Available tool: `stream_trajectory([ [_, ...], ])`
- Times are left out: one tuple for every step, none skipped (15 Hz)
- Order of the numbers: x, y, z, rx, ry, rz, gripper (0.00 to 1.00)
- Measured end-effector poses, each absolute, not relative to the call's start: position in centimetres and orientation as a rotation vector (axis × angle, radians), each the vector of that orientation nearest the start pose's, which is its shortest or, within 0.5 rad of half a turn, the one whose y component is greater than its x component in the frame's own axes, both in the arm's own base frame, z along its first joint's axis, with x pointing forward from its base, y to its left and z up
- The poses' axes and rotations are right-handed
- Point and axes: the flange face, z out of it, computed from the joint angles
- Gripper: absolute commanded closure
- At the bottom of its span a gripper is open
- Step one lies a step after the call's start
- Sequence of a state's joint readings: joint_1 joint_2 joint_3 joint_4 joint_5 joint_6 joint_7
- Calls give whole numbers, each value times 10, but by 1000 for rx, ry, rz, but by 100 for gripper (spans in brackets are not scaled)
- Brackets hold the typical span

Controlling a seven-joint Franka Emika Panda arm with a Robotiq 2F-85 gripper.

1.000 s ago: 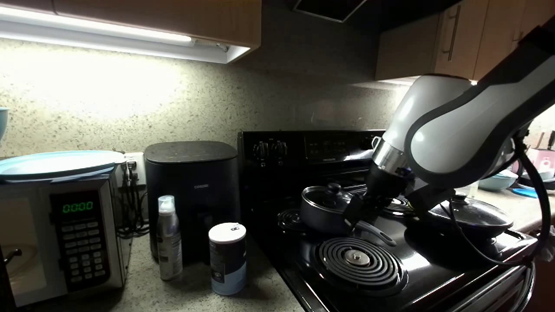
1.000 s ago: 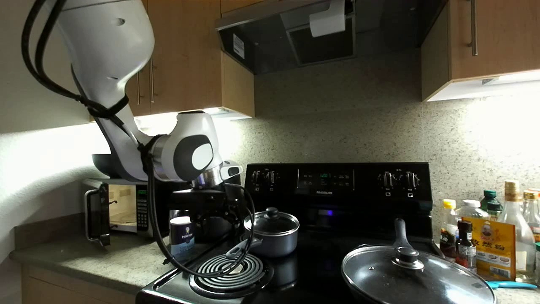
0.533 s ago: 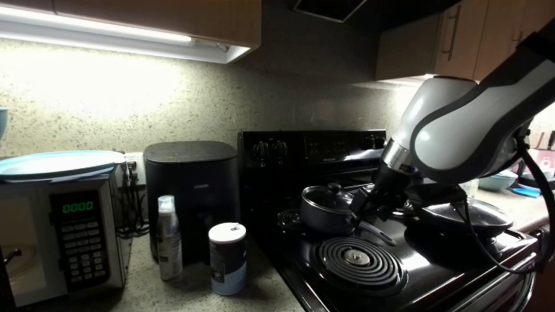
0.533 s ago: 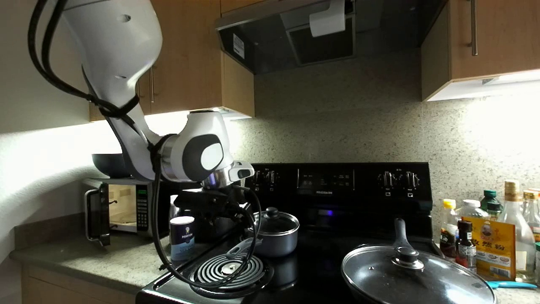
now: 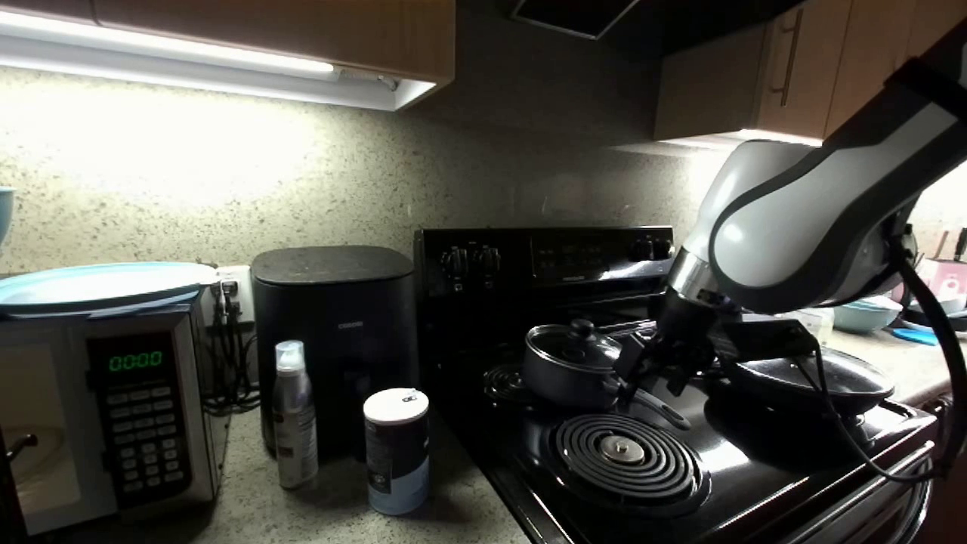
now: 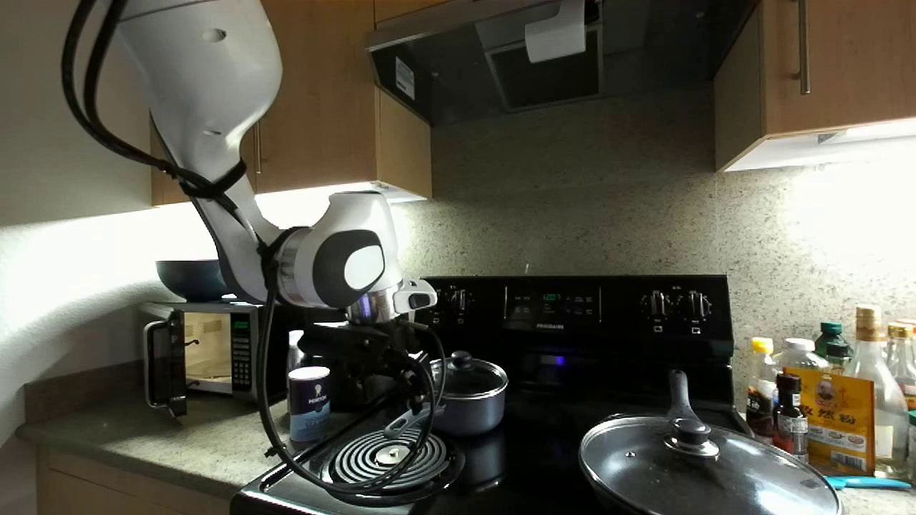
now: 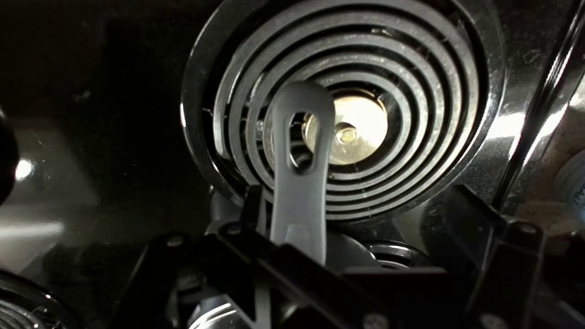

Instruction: Move the black pot forwards.

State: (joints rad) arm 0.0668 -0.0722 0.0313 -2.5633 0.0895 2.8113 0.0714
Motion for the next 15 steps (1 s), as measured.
stream_trajectory([
  [474, 43, 323, -3031, 68, -455, 0],
  [475, 42, 323, -3027, 57, -431, 0],
  [477, 41, 322, -3024, 47, -411, 0],
  [479, 40, 322, -3022, 45, -402, 0],
  [481, 38, 323, -3019, 52, -400, 0],
  [483, 35, 324, -3018, 59, -404, 0],
  [483, 32, 325, -3018, 68, -406, 0],
  [484, 29, 325, -3018, 83, -400, 0],
  [483, 25, 323, -3020, 94, -378, 0],
  [480, 24, 321, -3010, 117, -332, 0],
  [480, 23, 321, -2994, 143, -320, 0],
  [481, 22, 322, -2988, 155, -323, 0],
  [481, 22, 323, -2985, 160, -325, 0],
  [482, 22, 323, -2984, 162, -327, 0],
  [482, 22, 323, -2984, 161, -327, 0],
])
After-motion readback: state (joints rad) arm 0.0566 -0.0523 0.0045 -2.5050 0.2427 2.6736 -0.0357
